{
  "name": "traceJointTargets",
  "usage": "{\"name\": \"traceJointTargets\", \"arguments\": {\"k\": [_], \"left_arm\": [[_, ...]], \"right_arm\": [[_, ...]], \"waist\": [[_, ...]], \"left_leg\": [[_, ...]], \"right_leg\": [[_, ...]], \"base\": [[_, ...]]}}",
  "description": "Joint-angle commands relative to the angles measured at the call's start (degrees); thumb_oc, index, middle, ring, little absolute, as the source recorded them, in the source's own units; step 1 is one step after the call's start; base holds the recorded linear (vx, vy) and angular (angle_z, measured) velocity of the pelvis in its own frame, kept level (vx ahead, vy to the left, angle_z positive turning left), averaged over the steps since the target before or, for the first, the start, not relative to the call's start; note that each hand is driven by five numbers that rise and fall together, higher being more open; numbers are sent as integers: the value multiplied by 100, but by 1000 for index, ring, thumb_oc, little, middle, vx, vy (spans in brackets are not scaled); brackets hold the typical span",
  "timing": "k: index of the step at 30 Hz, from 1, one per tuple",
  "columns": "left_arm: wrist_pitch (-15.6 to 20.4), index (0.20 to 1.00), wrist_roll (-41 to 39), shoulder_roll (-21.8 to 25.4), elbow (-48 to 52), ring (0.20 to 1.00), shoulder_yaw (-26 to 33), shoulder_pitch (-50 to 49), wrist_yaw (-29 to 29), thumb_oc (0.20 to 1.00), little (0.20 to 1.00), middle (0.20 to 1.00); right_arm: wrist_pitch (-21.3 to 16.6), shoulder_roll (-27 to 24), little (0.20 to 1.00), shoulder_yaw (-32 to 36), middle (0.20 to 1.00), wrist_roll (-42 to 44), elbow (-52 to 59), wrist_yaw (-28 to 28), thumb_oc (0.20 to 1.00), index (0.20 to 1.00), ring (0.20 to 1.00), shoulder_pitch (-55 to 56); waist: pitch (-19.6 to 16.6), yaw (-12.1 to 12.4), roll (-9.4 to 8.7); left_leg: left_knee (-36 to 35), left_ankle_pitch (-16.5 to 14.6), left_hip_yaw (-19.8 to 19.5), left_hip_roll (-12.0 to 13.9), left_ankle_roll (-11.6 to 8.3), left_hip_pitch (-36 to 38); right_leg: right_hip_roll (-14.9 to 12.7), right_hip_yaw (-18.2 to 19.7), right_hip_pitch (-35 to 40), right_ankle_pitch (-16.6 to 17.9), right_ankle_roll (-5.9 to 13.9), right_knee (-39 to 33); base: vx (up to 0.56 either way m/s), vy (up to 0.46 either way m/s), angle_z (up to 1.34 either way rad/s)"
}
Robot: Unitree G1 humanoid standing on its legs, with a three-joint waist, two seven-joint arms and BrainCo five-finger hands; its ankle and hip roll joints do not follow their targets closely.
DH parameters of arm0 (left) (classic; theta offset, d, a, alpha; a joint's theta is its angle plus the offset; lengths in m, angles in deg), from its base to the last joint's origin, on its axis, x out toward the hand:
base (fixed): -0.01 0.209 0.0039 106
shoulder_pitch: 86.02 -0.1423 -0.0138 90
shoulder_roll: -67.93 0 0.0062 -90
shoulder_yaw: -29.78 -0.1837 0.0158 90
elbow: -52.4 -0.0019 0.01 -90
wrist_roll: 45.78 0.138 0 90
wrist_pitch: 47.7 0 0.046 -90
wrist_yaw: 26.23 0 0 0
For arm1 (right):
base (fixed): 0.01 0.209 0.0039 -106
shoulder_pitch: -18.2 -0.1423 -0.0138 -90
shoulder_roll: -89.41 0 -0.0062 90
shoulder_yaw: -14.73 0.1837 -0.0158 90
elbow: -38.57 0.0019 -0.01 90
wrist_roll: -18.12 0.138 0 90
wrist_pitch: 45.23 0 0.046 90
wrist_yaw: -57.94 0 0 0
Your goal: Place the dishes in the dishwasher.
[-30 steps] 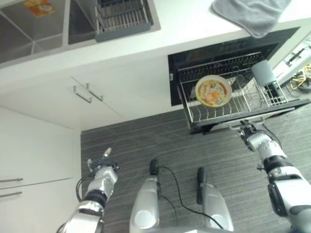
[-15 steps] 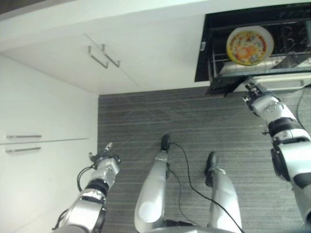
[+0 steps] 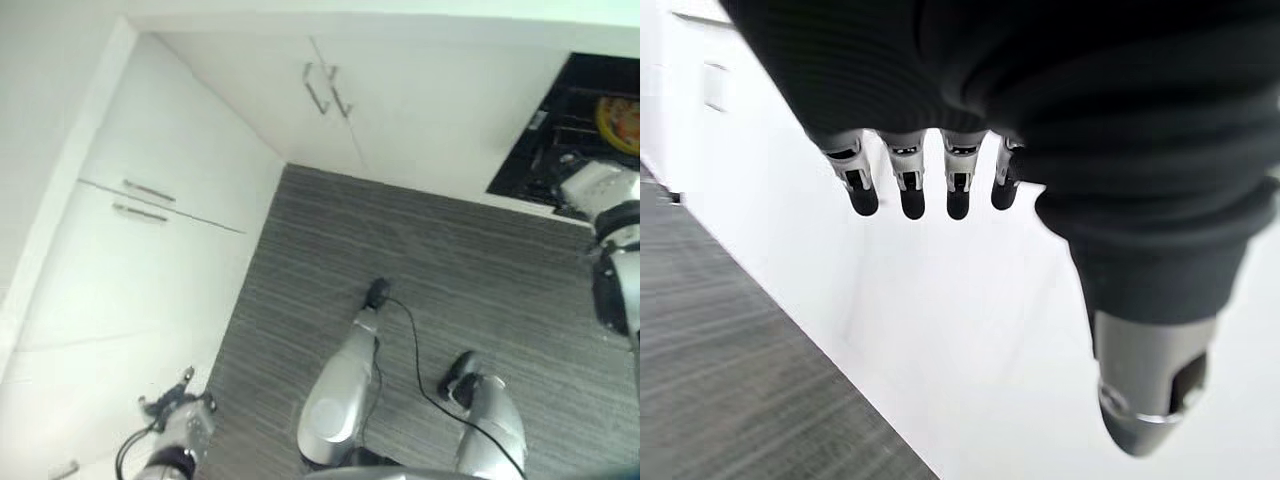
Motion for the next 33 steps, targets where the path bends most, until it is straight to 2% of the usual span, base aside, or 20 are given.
{"name": "traceJointTargets", "arguments": {"k": [1,4,7,10,12,14,18,22,25,26,28,29,30,31,32,33], "left_arm": [[357,1000,399,500,-207,1000,-214,-8,-56,1000,1000,1000],[479,1000,492,542,-269,1000,-127,-290,-231,1000,1000,1000],[633,1000,584,605,-251,1000,-47,-555,-322,1000,1000,1000],[607,1000,589,676,-106,1000,-109,-565,-280,1000,1000,1000],[484,1000,648,760,69,1000,-72,-535,-143,1000,1000,1000],[447,1000,690,812,91,1000,-150,-517,-96,1000,1000,1000],[611,1000,740,834,23,1000,-145,-488,-69,1000,1000,1000],[828,1000,751,880,78,1000,-185,-541,-149,1000,1000,1000],[878,1000,759,940,191,1000,-203,-479,-274,1000,1000,1000],[920,1000,767,968,195,1000,-217,-458,-351,1000,1000,1000],[996,1000,731,954,252,1000,-239,-384,-511,1000,1000,1000],[1056,1000,723,924,294,1000,-257,-333,-615,1000,1000,1000],[1173,1000,678,909,353,1000,-265,-224,-779,1000,1000,1000],[1197,1000,513,889,491,1000,-255,-78,-909,1000,1000,1000],[1182,1000,493,880,596,1000,-270,27,-932,1000,1000,1000],[1191,1000,435,901,671,1000,-312,106,-960,1000,1000,1000]], "right_arm": [[-402,-440,200,-628,200,-354,733,106,200,200,200,-1100],[-271,-766,200,-780,200,-630,681,58,200,200,200,-1216],[-170,-1108,200,-889,200,-642,637,227,200,200,200,-1237],[-50,-1205,200,-951,200,-771,613,185,200,200,200,-1261],[27,-1314,200,-959,200,-705,574,328,200,200,200,-1237],[-125,-1365,200,-1068,200,-865,565,307,200,200,200,-1342],[-98,-1375,200,-1200,200,-781,487,271,200,200,200,-1483],[-60,-1348,200,-1242,200,-829,429,473,200,200,200,-1457],[22,-1274,200,-1184,200,-877,439,871,200,200,200,-1283],[0,-1231,200,-1159,200,-975,462,1042,200,200,200,-1224],[-223,-1077,263,-1038,263,-988,564,1339,263,263,263,-1033],[-381,-953,250,-897,250,-1140,692,1443,250,250,250,-804],[-527,-740,285,-702,285,-1215,920,1594,285,285,285,-413],[-648,-422,498,-531,498,-1118,1244,1805,498,498,498,125],[-757,-215,1000,-446,1000,-1139,1564,1982,1000,1000,1000,518],[-730,-83,1000,-392,1000,-1041,1837,2045,1000,1000,1000,798]], "waist": [[-530,174,-311],[-572,207,-346],[-625,205,-477],[-649,181,-584],[-642,200,-720],[-630,222,-804],[-601,291,-916],[-605,334,-1003],[-604,343,-1085],[-609,345,-1115],[-620,324,-1152],[-619,295,-1178],[-609,248,-1231],[-578,155,-1266],[-544,83,-1292],[-521,59,-1284]], "left_leg": [[-201,-48,104,-16,67,79],[-240,-47,116,38,40,177],[-337,-39,256,171,-28,361],[-415,-46,397,286,-60,464],[-470,-43,442,342,-75,489],[-516,-21,451,388,-105,507],[-528,-35,423,398,-91,447],[-599,-44,451,422,-89,442],[-625,-49,512,425,-89,397],[-634,-56,532,426,-88,398],[-697,-59,577,419,-91,433],[-684,-72,592,400,-89,417],[-667,-105,612,366,-74,399],[-669,-132,635,338,-46,413],[-651,-152,648,321,-23,407],[-618,-49,668,307,42,334]], "right_leg": [[-50,-146,608,-241,-42,-299],[-19,-234,749,-197,-42,-435],[28,-404,1057,-8,-3,-865],[77,-475,1199,116,21,-1104],[122,-547,1366,238,81,-1383],[183,-597,1476,317,98,-1571],[245,-637,1533,401,131,-1721],[309,-656,1686,476,181,-1988],[346,-665,1802,543,244,-2196],[358,-665,1856,565,265,-2266],[400,-647,1999,614,307,-2466],[407,-611,2057,652,346,-2566],[437,-558,2160,722,399,-2739],[450,-455,2246,784,431,-2894],[441,-383,2284,836,466,-2985],[435,-391,2267,991,477,-3060]], "base": [[122,-89,19],[40,-28,22],[41,-32,-3],[-14,-61,-4],[-32,-158,1],[-37,-138,8],[-63,-99,2],[-61,-47,2],[-72,-25,-4],[-65,14,-7],[-77,68,-6],[-117,151,-6],[-143,250,-3],[-140,261,1],[-171,277,-2],[-148,207,-18]]}}
